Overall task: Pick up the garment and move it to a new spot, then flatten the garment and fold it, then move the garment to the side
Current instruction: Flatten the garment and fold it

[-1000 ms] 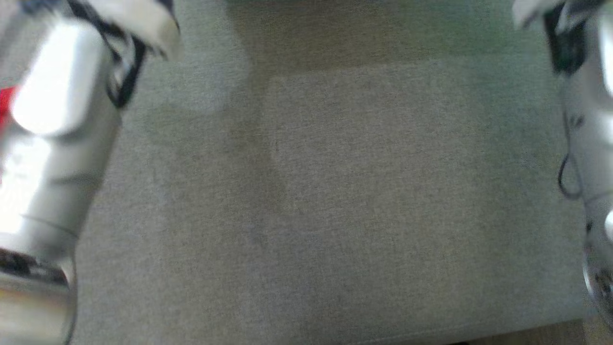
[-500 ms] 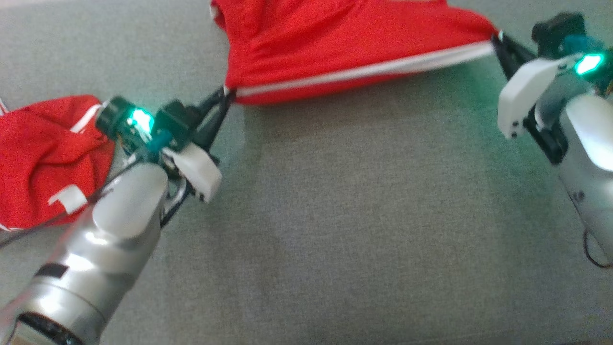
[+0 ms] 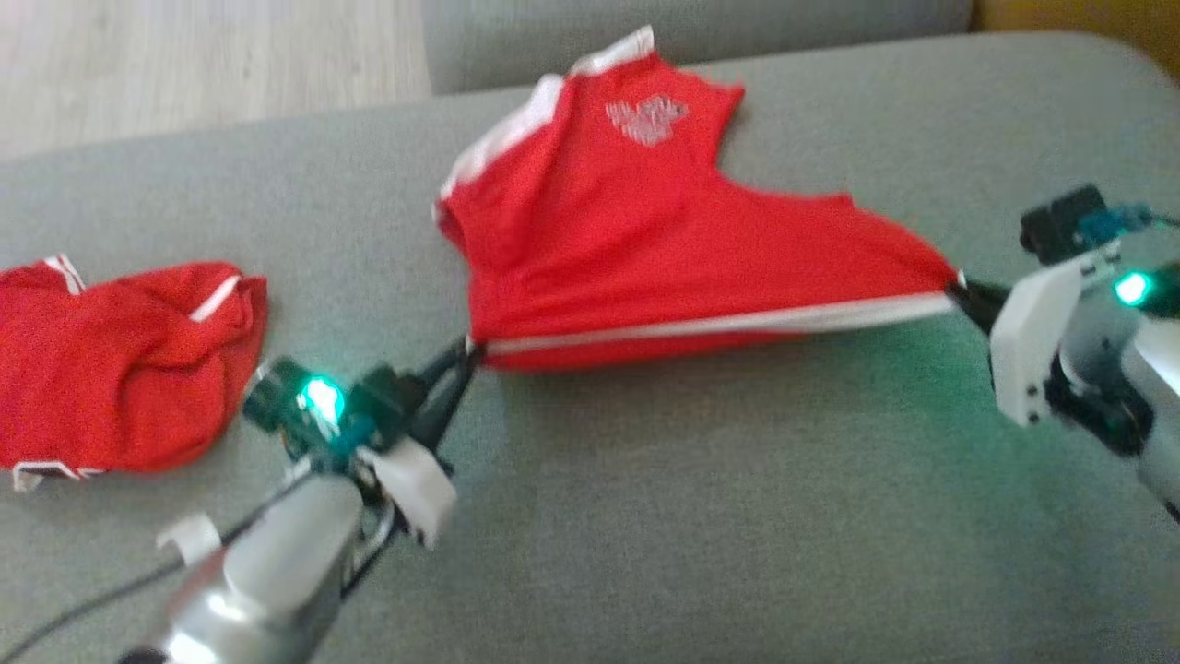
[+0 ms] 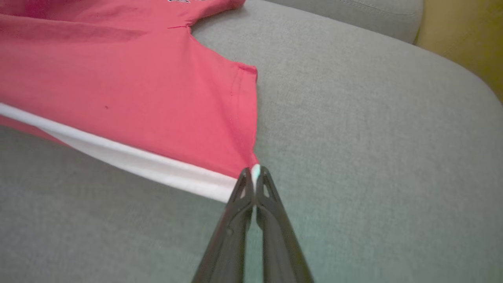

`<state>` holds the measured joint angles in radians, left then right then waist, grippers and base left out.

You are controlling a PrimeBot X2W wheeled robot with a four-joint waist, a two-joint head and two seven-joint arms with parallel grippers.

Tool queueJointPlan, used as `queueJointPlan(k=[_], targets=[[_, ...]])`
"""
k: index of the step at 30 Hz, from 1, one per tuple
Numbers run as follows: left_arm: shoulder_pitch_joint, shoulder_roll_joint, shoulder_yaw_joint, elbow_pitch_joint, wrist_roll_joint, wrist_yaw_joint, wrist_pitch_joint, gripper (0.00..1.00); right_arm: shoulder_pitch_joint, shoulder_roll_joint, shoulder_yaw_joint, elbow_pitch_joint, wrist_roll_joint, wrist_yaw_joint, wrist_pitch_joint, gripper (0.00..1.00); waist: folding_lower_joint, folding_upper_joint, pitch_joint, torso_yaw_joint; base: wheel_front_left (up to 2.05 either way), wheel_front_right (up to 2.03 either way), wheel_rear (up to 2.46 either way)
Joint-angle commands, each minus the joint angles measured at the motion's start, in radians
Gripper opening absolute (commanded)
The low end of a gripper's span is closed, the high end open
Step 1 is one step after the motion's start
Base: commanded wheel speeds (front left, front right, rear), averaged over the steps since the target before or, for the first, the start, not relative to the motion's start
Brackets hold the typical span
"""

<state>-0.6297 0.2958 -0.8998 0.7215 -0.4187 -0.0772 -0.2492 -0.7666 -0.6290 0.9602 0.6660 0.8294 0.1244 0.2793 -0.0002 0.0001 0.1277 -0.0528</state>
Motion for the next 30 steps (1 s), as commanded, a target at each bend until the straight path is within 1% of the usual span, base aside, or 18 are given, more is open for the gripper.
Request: queueJointPlan(k=[1,6,11,15,17,20,24,30], targets=[[0.010,0.048,0.038,-0.034,-0.015,0.021,-0.010,0.00,0.033,-0.064,0.003,-0.029,0.032,0.006,0.015,0.00,0.0002,-0.0001,-0.055,-0.009,0.00,0.00,0.00],[0.139,0.059,0.026,-0.134,-0.038,0.065,0.002,0.00,0.134,-0.151,0.002,-0.117,0.126,0.006,0.049,0.00,0.0002,-0.0001,-0.126,-0.005,0.00,0.00,0.00],[0.249,0.096,0.025,-0.304,-0.060,0.127,0.041,0.00,0.229,-0.253,-0.031,-0.229,0.171,0.006,0.074,0.00,0.0002,-0.0001,-0.148,-0.011,0.00,0.00,0.00],[0.296,0.133,0.030,-0.439,-0.067,0.172,0.084,0.00,0.272,-0.289,-0.096,-0.279,0.179,0.006,0.066,0.00,0.0002,-0.0001,-0.150,-0.011,0.00,0.00,0.00],[0.299,0.148,0.035,-0.486,-0.068,0.187,0.105,0.00,0.278,-0.291,-0.127,-0.287,0.159,0.006,0.060,0.00,0.0002,-0.0001,-0.146,-0.007,0.00,0.00,0.00],[0.288,0.161,0.042,-0.528,-0.068,0.201,0.130,0.00,0.276,-0.271,-0.173,-0.292,0.120,0.006,0.056,0.00,0.0002,-0.0001,-0.135,0.002,0.00,0.00,0.00],[0.255,0.169,0.055,-0.552,-0.069,0.206,0.150,0.00,0.245,-0.228,-0.240,-0.291,0.057,0.006,0.053,0.00,0.0002,-0.0001,-0.093,0.019,0.00,0.00,0.00],[0.177,0.165,0.073,-0.546,-0.062,0.204,0.170,0.00,0.147,-0.155,-0.330,-0.271,-0.051,0.006,0.062,0.00,0.0002,-0.0001,0.006,0.060,0.00,0.00,0.00]])
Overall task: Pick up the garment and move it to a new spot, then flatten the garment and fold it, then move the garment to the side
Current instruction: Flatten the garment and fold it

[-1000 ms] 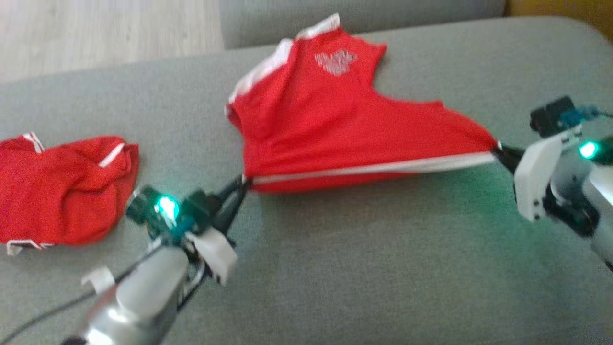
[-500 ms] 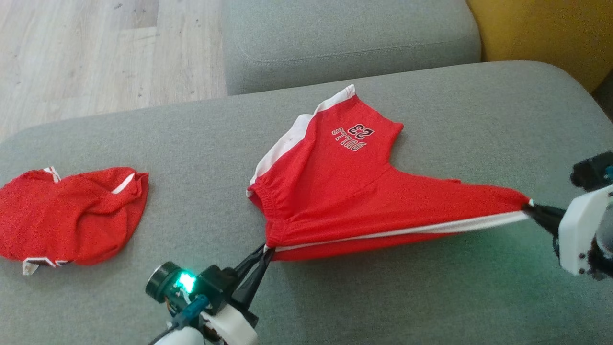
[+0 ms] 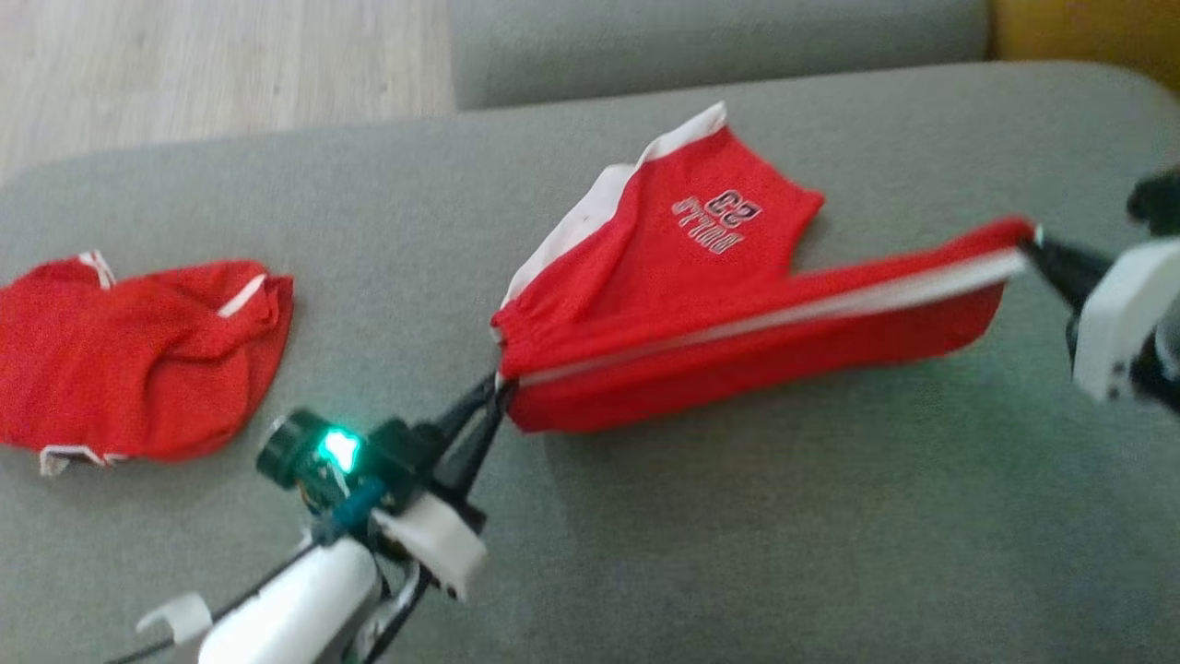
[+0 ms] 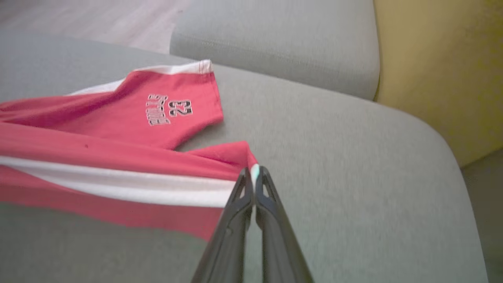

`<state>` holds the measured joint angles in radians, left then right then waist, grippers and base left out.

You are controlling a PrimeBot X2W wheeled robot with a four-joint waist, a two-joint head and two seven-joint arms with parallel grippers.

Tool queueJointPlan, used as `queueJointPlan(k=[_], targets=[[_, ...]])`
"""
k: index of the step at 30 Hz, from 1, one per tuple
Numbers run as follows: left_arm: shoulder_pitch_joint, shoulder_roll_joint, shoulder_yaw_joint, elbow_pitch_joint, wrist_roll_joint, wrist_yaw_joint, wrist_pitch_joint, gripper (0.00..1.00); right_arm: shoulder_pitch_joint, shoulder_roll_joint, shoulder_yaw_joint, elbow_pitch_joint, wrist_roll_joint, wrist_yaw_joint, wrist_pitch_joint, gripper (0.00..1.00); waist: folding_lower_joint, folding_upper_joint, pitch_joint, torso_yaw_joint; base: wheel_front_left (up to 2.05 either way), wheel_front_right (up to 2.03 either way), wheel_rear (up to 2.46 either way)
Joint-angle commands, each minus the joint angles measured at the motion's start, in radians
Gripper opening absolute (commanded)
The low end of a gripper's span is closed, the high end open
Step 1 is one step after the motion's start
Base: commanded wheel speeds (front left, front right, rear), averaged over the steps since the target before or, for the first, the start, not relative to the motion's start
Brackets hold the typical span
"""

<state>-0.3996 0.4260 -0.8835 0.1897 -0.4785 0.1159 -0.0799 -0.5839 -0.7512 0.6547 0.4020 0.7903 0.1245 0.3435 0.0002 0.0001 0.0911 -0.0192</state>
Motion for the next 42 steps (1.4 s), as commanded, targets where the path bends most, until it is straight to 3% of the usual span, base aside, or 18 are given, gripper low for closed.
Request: queueJointPlan(k=[1,9,19,36,37,38,42], targets=[[-0.066,0.033,0.059,-0.009,-0.002,0.010,0.002,0.00,-0.057,-0.020,-0.035,-0.001,-0.028,0.006,0.001,0.00,-0.0002,-0.0001,0.058,0.034,0.00,0.00,0.00],[-0.173,-0.004,0.064,0.041,0.002,-0.018,0.008,0.00,-0.223,0.057,-0.074,0.066,-0.119,0.006,0.035,0.00,-0.0002,-0.0001,0.167,0.107,0.00,0.00,0.00],[-0.341,-0.097,0.034,0.174,0.024,-0.085,0.004,0.00,-0.413,0.098,-0.015,0.188,-0.203,0.006,0.043,0.00,-0.0002,-0.0001,0.296,0.210,0.00,0.00,0.00],[-0.485,-0.218,0.005,0.374,0.037,-0.134,-0.069,0.00,-0.597,0.138,0.088,0.415,-0.239,0.006,-0.079,0.00,-0.0002,-0.0001,0.399,0.286,0.00,0.00,0.00],[-0.488,-0.222,0.005,0.382,0.036,-0.135,-0.074,0.45,-0.602,0.140,0.094,0.428,-0.247,0.006,-0.090,0.99,-0.0002,-0.0001,0.400,0.285,0.00,0.00,0.00],[-0.490,-0.224,0.005,0.390,0.035,-0.135,-0.081,1.00,-0.607,0.144,0.093,0.445,-0.249,0.006,-0.100,1.00,-0.0002,-0.0001,0.400,0.284,0.00,0.00,0.00],[-0.494,-0.227,0.007,0.422,0.032,-0.134,-0.103,1.00,-0.615,0.166,0.093,0.496,-0.251,0.006,-0.165,1.00,-0.0002,-0.0001,0.386,0.267,0.00,0.00,0.00]])
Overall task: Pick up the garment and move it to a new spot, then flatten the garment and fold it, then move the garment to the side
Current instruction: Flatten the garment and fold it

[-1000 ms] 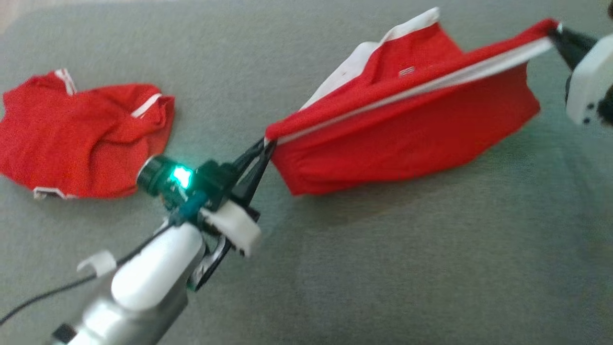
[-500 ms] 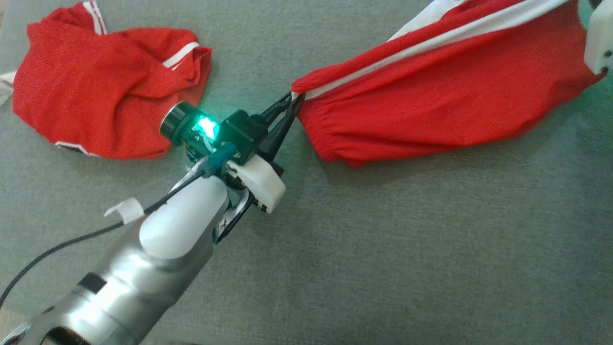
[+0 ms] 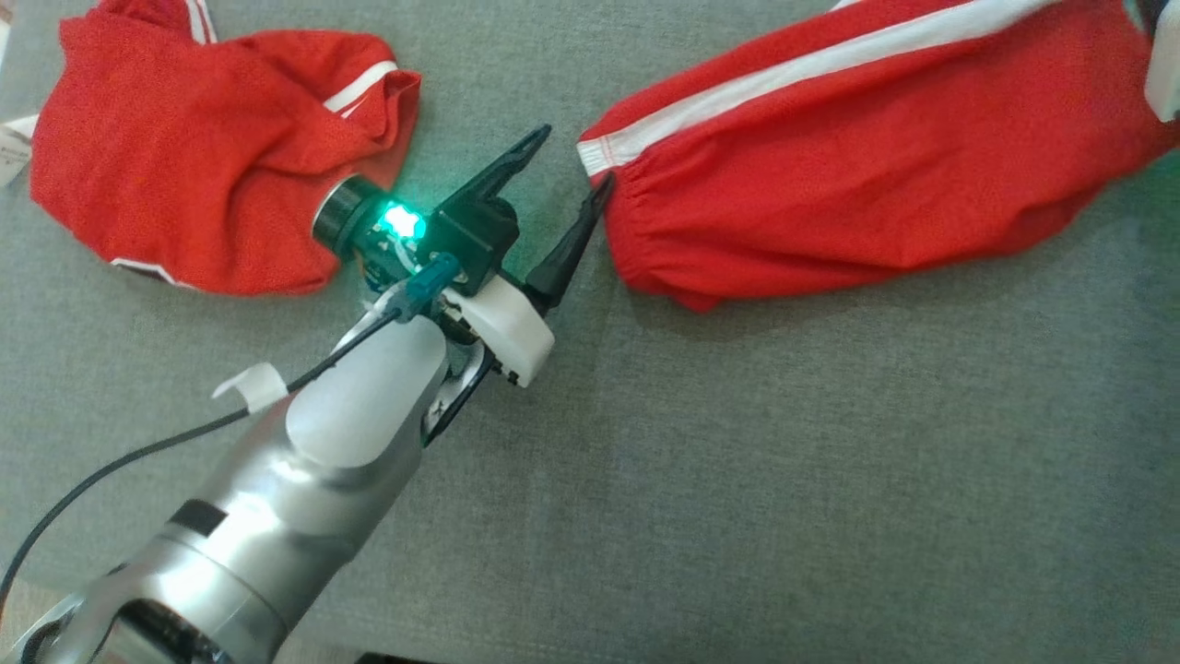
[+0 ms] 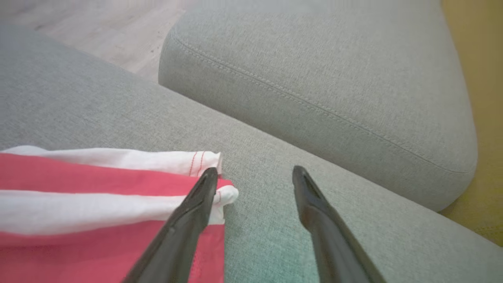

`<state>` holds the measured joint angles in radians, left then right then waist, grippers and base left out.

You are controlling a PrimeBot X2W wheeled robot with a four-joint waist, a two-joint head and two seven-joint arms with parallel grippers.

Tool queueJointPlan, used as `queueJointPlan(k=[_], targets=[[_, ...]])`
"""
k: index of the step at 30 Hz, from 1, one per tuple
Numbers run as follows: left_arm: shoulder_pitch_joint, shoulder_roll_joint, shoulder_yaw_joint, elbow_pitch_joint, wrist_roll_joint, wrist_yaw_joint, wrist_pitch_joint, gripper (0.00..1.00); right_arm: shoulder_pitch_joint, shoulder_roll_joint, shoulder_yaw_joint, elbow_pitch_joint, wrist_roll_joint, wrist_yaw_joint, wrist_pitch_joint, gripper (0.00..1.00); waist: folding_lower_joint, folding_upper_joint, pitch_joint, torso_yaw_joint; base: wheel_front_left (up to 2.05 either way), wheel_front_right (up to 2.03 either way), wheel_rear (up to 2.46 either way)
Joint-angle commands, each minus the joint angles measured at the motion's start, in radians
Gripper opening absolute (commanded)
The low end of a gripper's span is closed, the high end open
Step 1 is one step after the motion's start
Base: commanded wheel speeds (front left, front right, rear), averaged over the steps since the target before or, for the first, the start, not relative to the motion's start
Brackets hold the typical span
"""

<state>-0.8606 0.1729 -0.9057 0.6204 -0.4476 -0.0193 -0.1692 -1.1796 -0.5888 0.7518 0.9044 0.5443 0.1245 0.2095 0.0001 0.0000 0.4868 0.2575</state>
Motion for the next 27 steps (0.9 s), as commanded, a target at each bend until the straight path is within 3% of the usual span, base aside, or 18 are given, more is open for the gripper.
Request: queueJointPlan(k=[1,9,14,22,27], targets=[[-0.032,0.027,0.031,-0.001,0.000,0.003,-0.019,1.00,-0.020,0.009,-0.009,0.005,-0.002,0.006,-0.055,1.00,-0.0001,0.0000,-0.017,-0.015,0.00,0.00,0.00],[0.025,0.066,0.099,0.026,-0.054,0.049,-0.062,1.00,0.012,0.076,-0.076,0.065,0.051,0.006,-0.305,1.00,-0.0001,0.0000,-0.131,-0.080,0.00,0.00,0.00],[0.088,0.097,0.199,-0.029,-0.108,0.107,-0.087,1.00,0.064,0.132,-0.112,0.056,0.082,0.006,-0.421,1.00,-0.0001,0.0000,-0.209,-0.123,0.00,0.00,0.00],[0.282,0.110,0.374,-0.267,-0.085,0.175,-0.092,1.00,0.231,0.228,-0.213,-0.028,0.089,0.006,-0.469,1.00,-0.0001,0.0000,-0.310,-0.181,0.00,0.00,0.00],[0.432,0.086,0.446,-0.361,-0.039,0.172,-0.092,1.00,0.392,0.303,-0.345,-0.125,0.013,0.006,-0.471,1.00,-0.0001,0.0000,-0.362,-0.212,0.00,0.00,0.00]])
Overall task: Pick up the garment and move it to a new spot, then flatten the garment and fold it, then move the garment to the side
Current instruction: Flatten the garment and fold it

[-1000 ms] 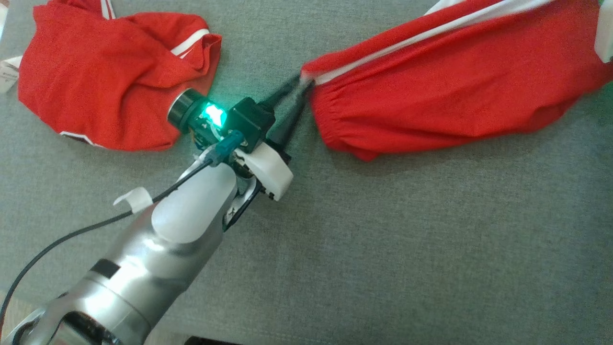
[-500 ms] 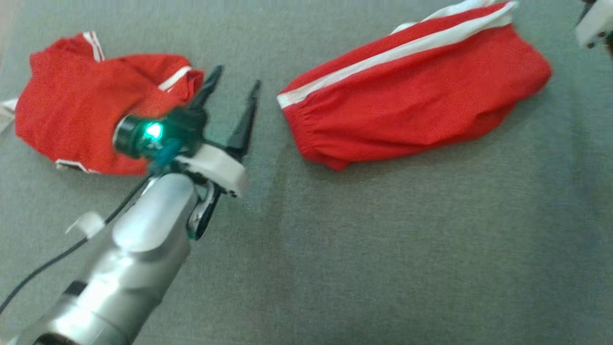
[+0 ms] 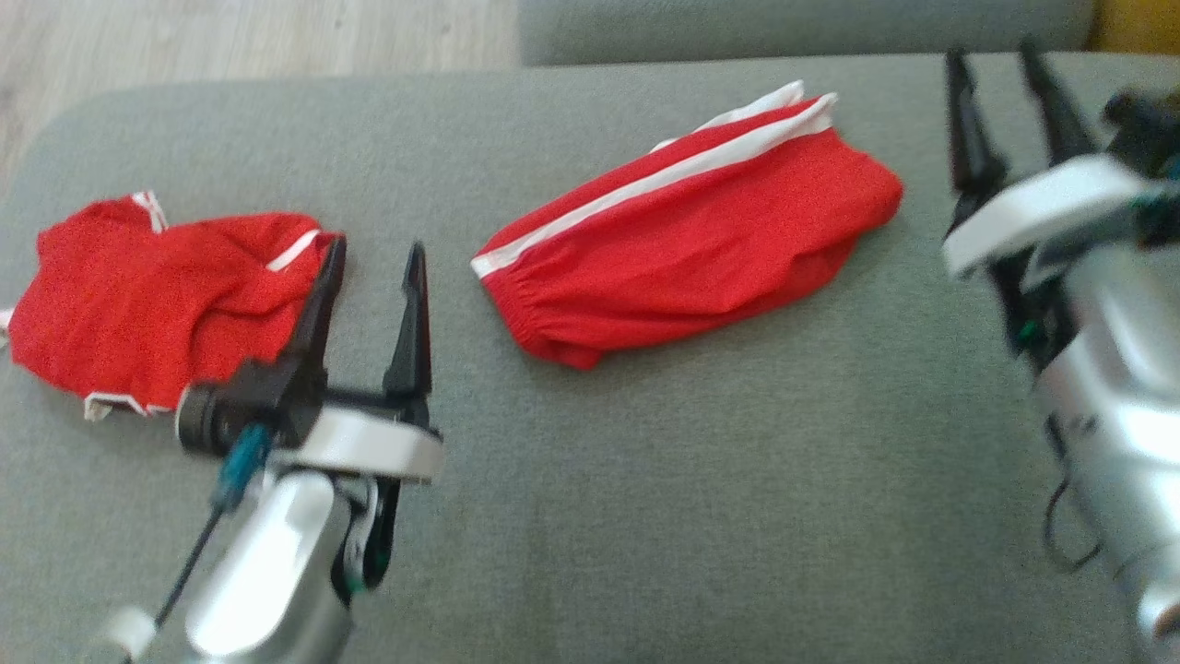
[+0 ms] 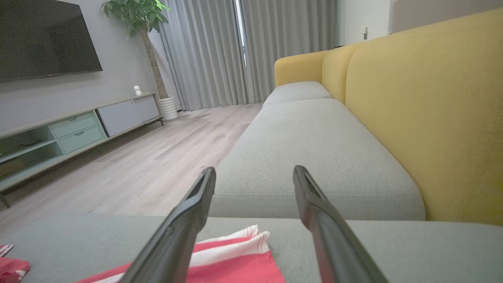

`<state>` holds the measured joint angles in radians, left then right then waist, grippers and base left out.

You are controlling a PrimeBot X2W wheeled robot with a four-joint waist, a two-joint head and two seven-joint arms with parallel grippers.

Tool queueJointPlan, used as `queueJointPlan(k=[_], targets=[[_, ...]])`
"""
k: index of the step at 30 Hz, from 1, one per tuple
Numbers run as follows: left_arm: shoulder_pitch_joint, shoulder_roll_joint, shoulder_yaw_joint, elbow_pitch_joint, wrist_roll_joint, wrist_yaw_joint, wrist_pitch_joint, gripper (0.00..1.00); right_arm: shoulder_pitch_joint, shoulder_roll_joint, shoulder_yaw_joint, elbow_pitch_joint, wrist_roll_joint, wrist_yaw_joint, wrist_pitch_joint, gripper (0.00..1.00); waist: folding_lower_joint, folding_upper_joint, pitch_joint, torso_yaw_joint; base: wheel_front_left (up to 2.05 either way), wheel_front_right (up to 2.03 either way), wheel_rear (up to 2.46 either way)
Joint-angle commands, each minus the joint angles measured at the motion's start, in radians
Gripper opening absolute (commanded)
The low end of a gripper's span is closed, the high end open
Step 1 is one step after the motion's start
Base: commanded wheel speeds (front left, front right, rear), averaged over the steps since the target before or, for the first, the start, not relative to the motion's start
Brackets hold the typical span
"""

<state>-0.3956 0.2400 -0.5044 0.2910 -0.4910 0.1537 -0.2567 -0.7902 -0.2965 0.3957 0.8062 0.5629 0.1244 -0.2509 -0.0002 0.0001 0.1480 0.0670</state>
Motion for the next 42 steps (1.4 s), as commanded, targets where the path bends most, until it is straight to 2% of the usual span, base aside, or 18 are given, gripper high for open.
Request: queueJointPlan(k=[1,7,12,17,25,33,42], targets=[[-0.005,0.012,0.061,-0.044,0.010,-0.005,-0.005,1.00,0.043,0.029,-0.017,-0.048,-0.029,0.006,-0.010,1.00,0.0002,-0.0001,-0.032,-0.027,0.00,0.00,0.00],[0.142,-0.040,0.146,-0.093,0.062,-0.047,-0.005,1.00,0.281,0.149,-0.188,-0.165,-0.160,0.006,-0.011,1.00,0.0002,-0.0001,-0.072,-0.050,0.00,0.00,0.00],[0.217,-0.088,0.219,-0.103,0.106,-0.081,-0.005,1.00,0.414,0.212,-0.271,-0.226,-0.243,0.006,-0.011,1.00,0.0002,-0.0001,-0.082,-0.060,0.00,0.00,0.00],[0.229,-0.120,0.259,-0.104,0.151,-0.123,-0.005,1.00,0.439,0.234,-0.316,-0.272,-0.284,0.006,0.010,1.00,0.0002,-0.0001,-0.059,-0.053,0.00,0.00,0.00],[0.179,-0.156,0.279,-0.105,0.200,-0.171,-0.005,1.00,0.366,0.243,-0.387,-0.301,-0.306,0.006,0.087,1.00,0.0002,-0.0001,0.022,-0.007,0.00,0.00,0.00],[0.116,-0.182,0.262,-0.088,0.227,-0.207,-0.005,1.00,0.188,0.245,-0.550,-0.181,-0.298,0.006,0.192,1.00,0.0002,-0.0001,0.114,0.086,0.00,0.00,0.00],[0.085,-0.189,0.243,-0.084,0.214,-0.214,-0.005,1.00,0.046,0.212,-0.745,0.077,-0.476,0.006,0.297,1.00,0.0002,-0.0001,0.164,0.172,0.00,0.00,0.00]])
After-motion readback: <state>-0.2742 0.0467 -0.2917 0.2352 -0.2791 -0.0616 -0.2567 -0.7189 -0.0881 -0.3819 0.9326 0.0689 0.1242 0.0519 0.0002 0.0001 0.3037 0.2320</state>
